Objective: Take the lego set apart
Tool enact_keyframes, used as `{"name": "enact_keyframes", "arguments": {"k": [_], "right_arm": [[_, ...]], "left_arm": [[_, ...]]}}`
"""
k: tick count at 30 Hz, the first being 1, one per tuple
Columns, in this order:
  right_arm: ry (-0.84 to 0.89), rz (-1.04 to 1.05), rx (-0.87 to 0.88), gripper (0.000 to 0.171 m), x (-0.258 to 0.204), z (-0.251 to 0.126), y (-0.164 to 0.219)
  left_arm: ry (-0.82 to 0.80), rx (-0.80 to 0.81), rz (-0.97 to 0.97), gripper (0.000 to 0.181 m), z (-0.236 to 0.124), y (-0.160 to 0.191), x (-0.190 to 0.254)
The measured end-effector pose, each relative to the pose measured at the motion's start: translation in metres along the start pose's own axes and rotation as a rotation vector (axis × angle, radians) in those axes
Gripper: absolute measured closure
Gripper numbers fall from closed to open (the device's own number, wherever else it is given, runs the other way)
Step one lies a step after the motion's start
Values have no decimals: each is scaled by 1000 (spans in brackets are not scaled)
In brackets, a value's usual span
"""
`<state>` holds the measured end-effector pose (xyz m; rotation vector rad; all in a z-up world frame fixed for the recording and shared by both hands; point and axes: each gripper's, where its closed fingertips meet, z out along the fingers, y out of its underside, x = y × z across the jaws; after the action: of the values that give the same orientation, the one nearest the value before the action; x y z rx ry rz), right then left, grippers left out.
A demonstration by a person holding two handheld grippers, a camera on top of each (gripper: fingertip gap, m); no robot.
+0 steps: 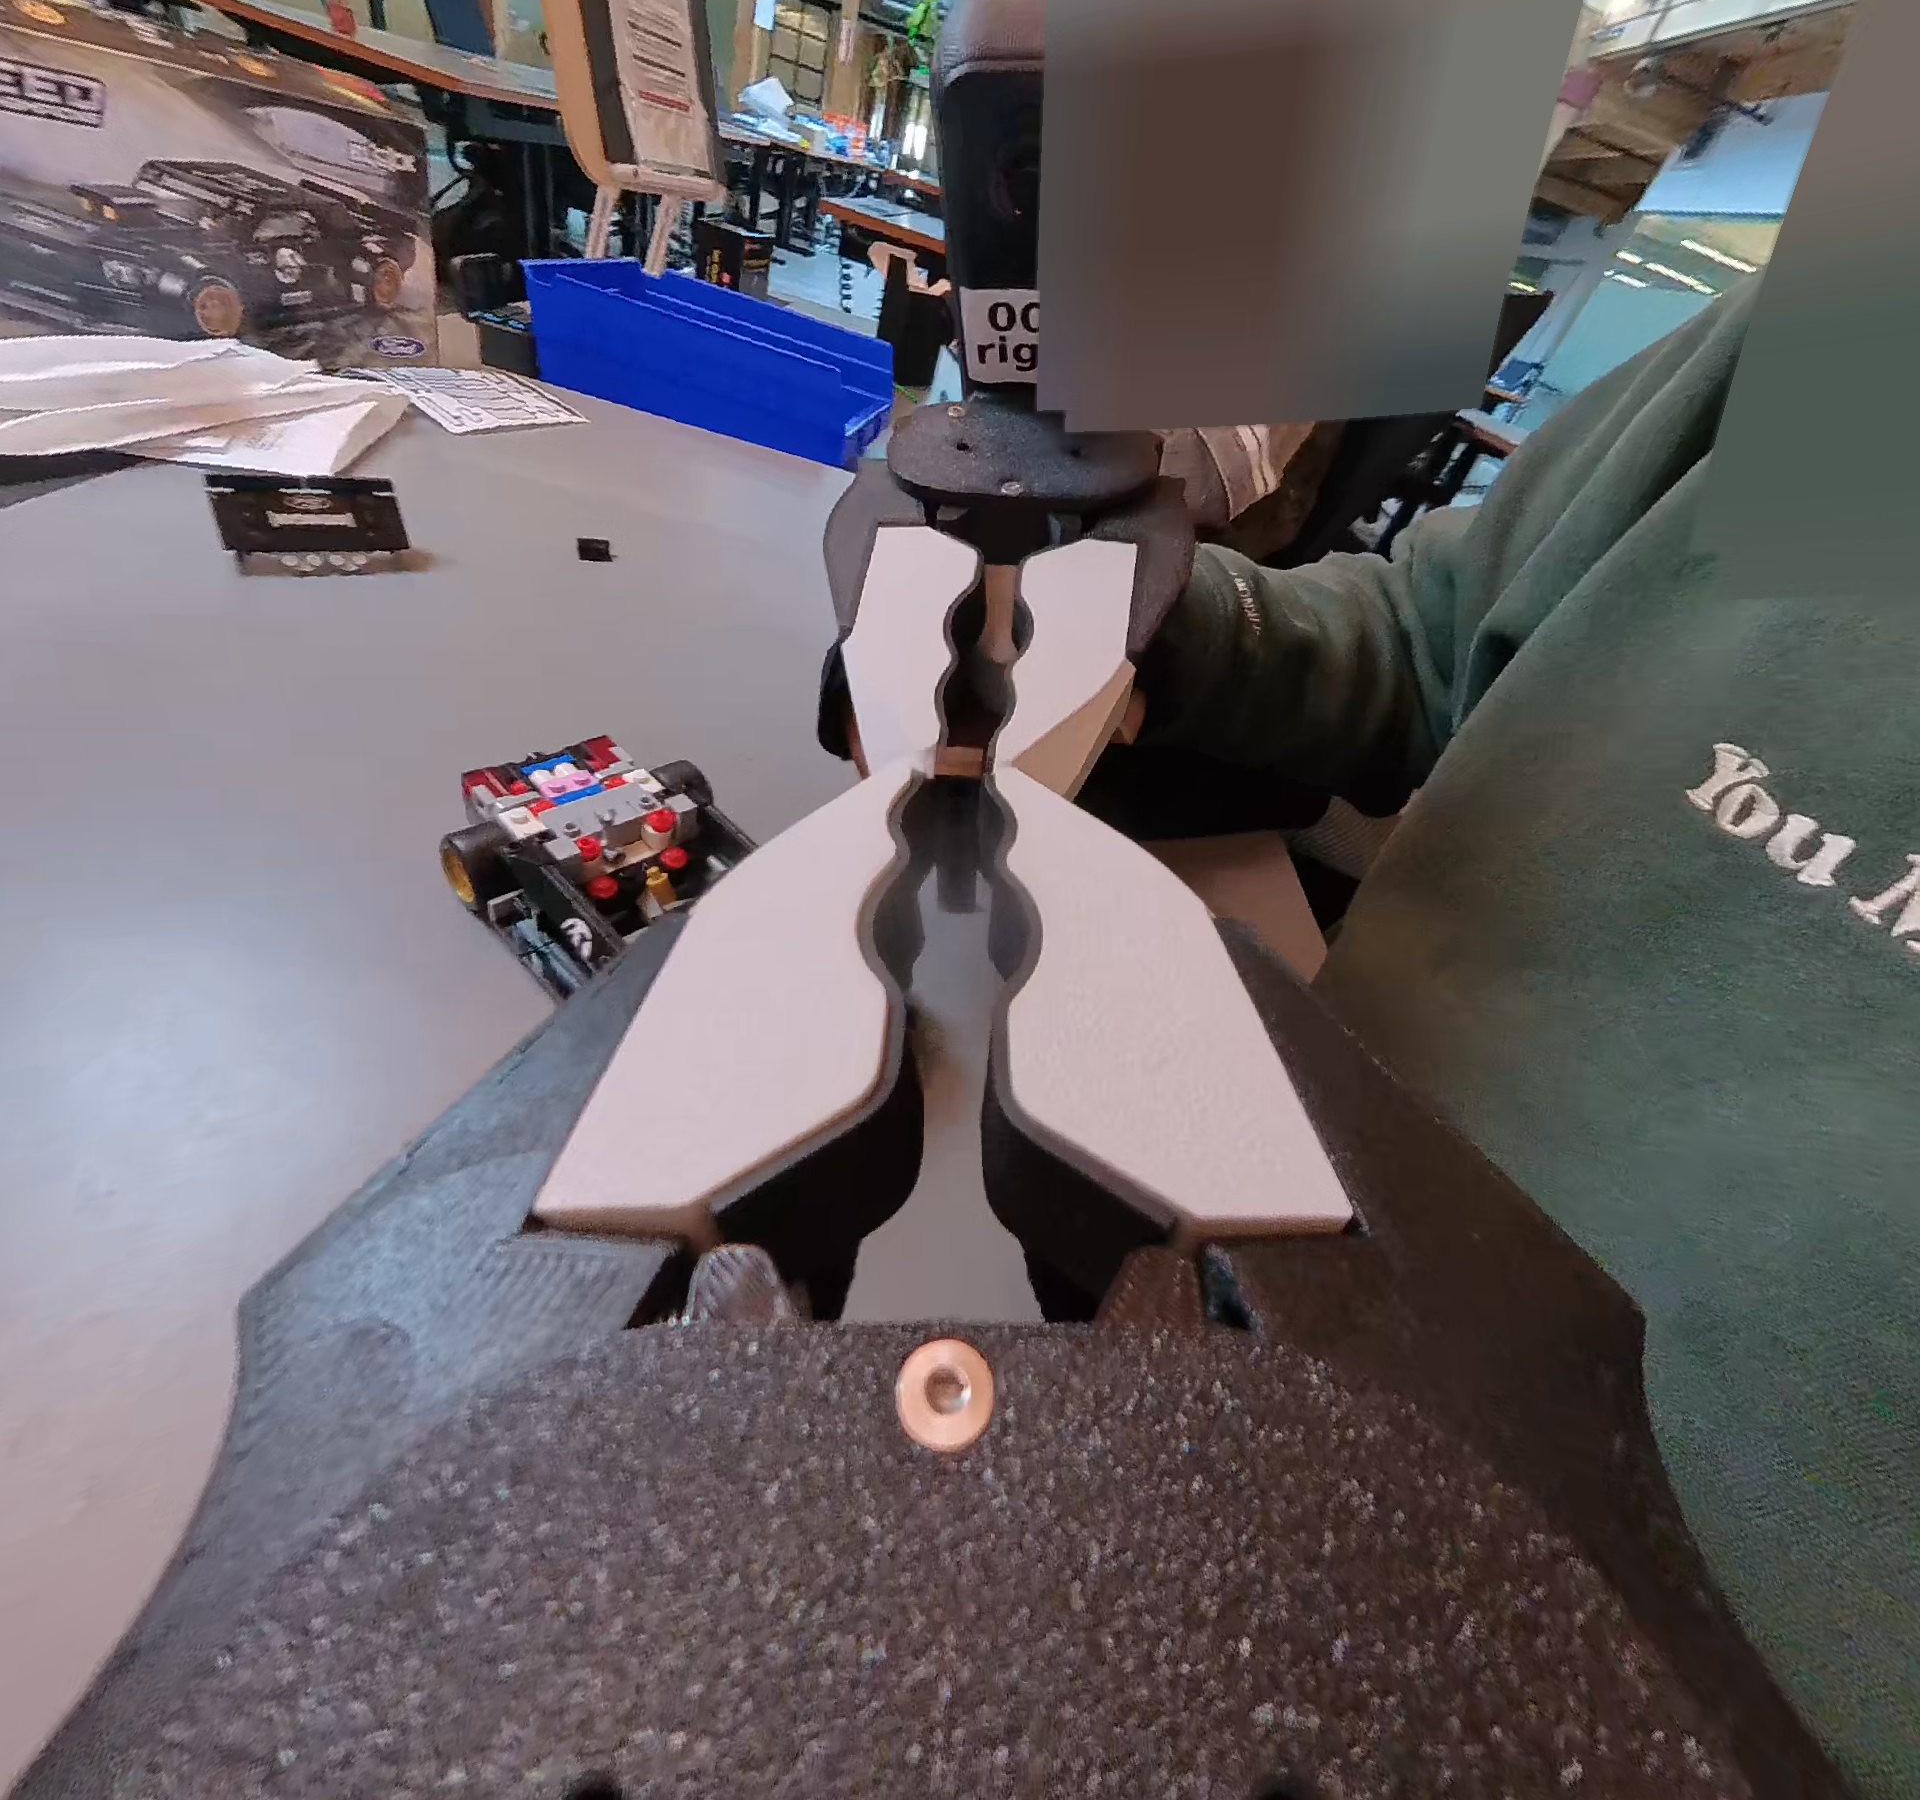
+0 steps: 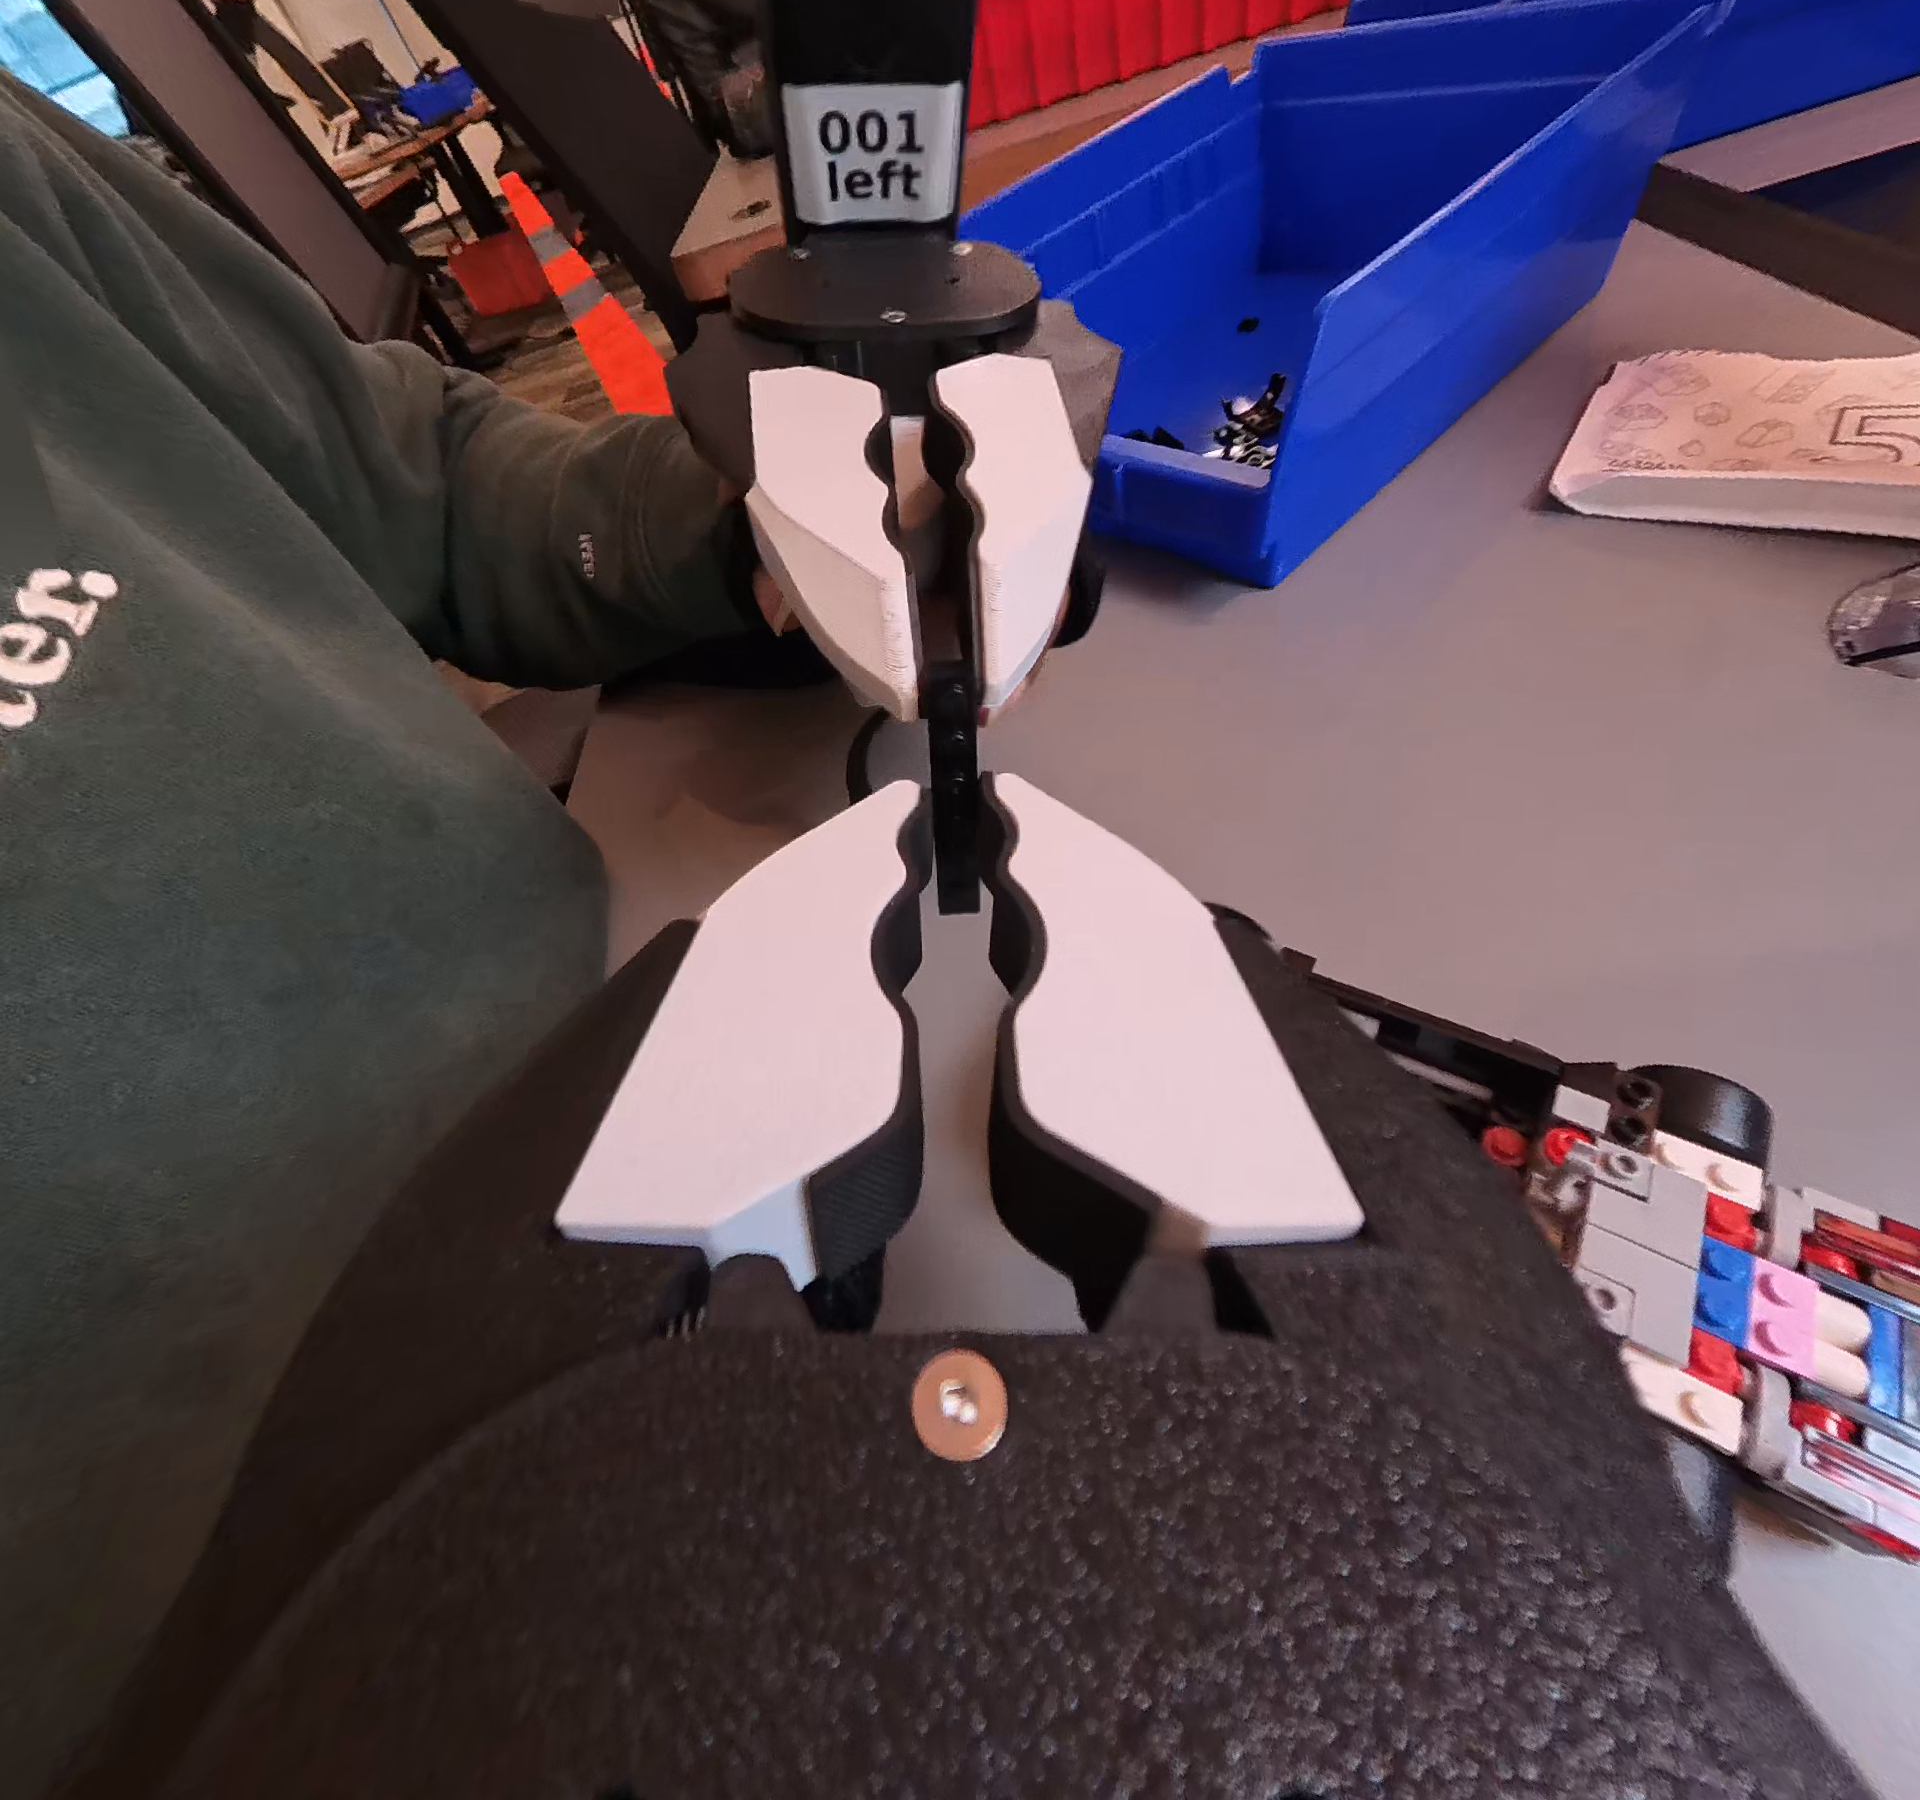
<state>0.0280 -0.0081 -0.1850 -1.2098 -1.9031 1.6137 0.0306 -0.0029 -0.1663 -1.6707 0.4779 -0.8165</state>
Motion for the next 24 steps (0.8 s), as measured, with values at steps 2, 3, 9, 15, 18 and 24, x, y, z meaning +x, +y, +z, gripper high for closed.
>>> {"name": "enact_keyframes", "arguments": {"k": [2, 3, 9, 15, 18, 24], "right_arm": [[-9, 47, 74, 163, 3, -6, -10], [-19, 69, 100, 163, 5, -9, -14], [-32, 147, 203, 163, 14, -25, -26], [-17, 223, 304, 163, 28, -43, -35], [-63, 314, 315, 163, 27, -37, -36], [-187, 461, 370, 163, 12, -20, -41]], "left_arm": [[-12, 14, -22, 173, -6, -5, -4], [-18, 16, -32, 173, -7, -5, -6], [-39, 104, -138, 179, -18, -15, -18], [-75, 58, -89, 181, -17, -8, -23], [-56, 93, -128, 172, -10, -11, -21], [6, 216, -242, 164, 3, -29, -12]]}}
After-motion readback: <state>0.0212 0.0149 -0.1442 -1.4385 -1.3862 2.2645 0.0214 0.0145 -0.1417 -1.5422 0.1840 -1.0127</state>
